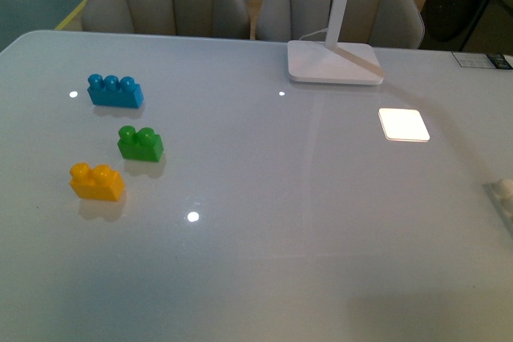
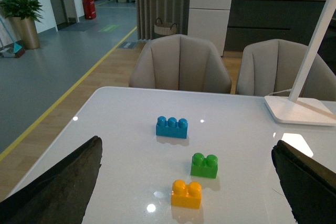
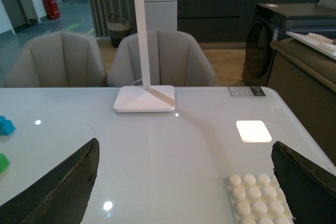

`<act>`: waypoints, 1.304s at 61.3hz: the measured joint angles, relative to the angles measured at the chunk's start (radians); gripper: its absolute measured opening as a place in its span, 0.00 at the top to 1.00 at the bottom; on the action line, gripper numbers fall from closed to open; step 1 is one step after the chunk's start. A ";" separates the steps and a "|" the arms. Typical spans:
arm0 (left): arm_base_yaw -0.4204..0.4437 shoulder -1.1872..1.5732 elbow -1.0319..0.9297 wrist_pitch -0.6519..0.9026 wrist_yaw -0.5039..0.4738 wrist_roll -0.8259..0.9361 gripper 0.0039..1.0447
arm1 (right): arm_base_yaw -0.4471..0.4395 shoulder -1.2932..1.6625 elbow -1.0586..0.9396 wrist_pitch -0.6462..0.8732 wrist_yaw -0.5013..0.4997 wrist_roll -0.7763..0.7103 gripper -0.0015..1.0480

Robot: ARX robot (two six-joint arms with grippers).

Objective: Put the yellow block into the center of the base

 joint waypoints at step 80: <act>0.000 0.000 0.000 0.000 0.000 0.000 0.07 | -0.411 0.956 0.208 0.459 -0.272 -0.042 0.08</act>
